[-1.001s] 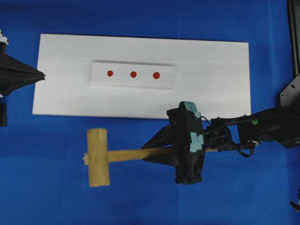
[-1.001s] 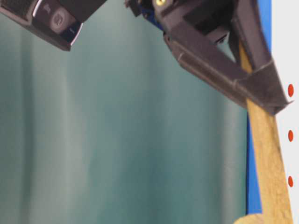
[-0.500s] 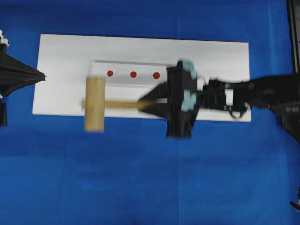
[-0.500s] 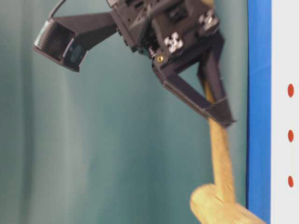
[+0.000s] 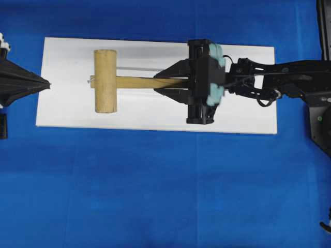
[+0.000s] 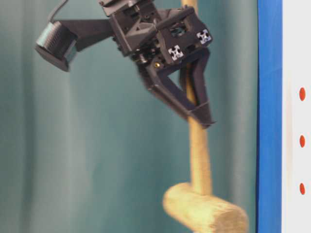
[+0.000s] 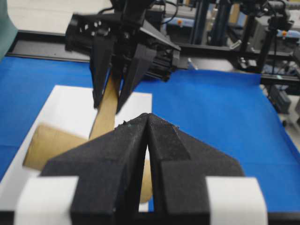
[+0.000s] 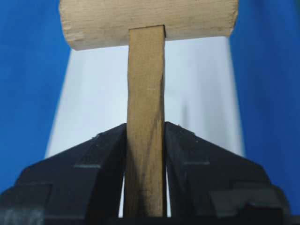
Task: Hit the mark with a hammer.
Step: 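Lift the mallet and carry it over the board, head toward left, then move the left gripper toward the mallet head, then grasp the mallet head with the left gripper, open the right gripper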
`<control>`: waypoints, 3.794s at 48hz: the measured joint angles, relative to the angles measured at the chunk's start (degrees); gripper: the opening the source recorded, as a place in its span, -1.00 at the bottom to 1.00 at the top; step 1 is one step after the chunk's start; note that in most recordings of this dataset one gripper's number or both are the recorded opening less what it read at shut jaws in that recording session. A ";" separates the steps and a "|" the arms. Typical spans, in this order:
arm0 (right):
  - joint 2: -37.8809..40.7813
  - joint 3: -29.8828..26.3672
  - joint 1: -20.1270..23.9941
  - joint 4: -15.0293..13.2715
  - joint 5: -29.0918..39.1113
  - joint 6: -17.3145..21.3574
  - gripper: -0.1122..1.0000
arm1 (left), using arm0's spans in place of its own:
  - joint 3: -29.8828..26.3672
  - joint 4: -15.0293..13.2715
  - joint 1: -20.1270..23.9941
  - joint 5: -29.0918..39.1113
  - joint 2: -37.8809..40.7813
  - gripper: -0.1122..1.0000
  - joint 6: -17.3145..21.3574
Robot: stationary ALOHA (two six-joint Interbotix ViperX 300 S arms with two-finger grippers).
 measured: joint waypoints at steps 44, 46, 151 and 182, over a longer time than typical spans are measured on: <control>0.09 0.53 -0.35 -1.14 -15.03 -40.17 -0.62 | 0.26 -0.18 3.60 -0.09 -0.79 -0.79 -9.84; 0.09 0.53 -0.44 -1.14 -15.03 -40.17 -0.63 | 0.35 -0.09 3.96 -0.09 -0.53 -0.78 -10.46; 0.09 0.62 -0.09 2.02 -14.59 -40.17 -0.60 | -9.05 -0.35 8.61 -17.40 28.92 0.02 -17.49; -1.14 -2.29 -0.26 18.72 2.90 -39.38 0.90 | -8.96 -0.09 7.82 -13.10 28.21 0.02 5.19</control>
